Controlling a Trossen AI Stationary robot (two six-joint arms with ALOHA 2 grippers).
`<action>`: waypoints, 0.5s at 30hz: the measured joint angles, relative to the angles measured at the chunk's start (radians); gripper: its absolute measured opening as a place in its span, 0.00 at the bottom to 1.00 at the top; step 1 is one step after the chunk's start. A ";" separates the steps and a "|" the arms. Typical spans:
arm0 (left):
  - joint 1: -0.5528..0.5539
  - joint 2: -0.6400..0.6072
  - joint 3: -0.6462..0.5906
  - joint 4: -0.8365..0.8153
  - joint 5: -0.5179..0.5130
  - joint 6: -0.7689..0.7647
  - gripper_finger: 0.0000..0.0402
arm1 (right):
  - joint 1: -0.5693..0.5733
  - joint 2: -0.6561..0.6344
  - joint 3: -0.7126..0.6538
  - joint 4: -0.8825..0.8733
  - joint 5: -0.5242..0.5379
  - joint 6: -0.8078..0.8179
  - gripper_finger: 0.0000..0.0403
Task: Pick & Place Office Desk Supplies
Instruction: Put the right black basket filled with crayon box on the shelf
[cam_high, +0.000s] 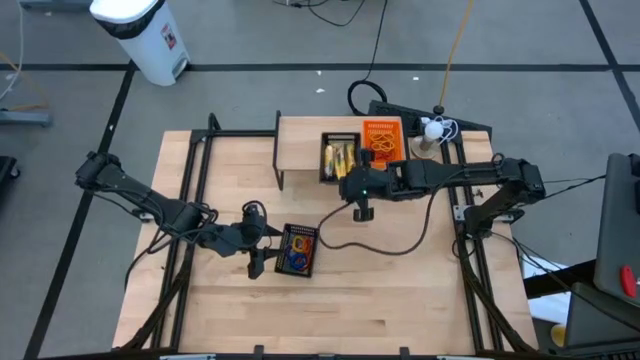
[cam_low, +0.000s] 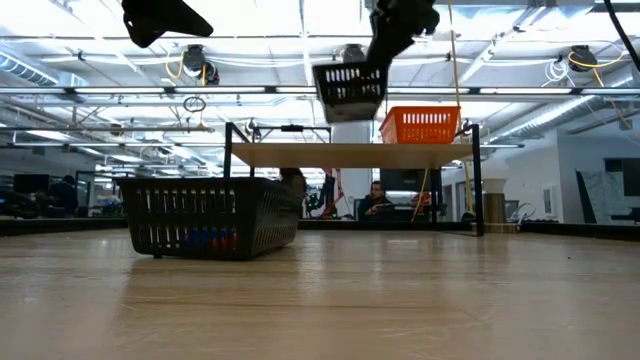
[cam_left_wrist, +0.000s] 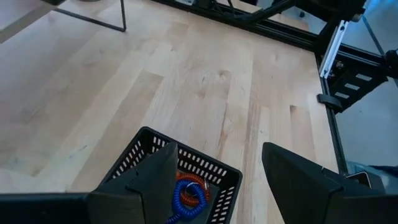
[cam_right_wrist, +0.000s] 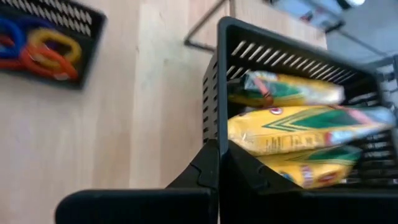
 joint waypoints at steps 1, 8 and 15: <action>0.000 0.000 0.000 0.000 0.000 -0.003 0.59 | -0.010 0.000 0.000 -0.009 -0.001 -0.009 0.00; 0.000 0.000 0.000 0.000 -0.002 -0.033 0.59 | -0.082 0.001 0.000 0.012 -0.029 -0.043 0.00; 0.000 0.007 0.000 0.004 -0.003 -0.050 0.59 | -0.138 0.001 0.000 0.027 -0.104 -0.065 0.01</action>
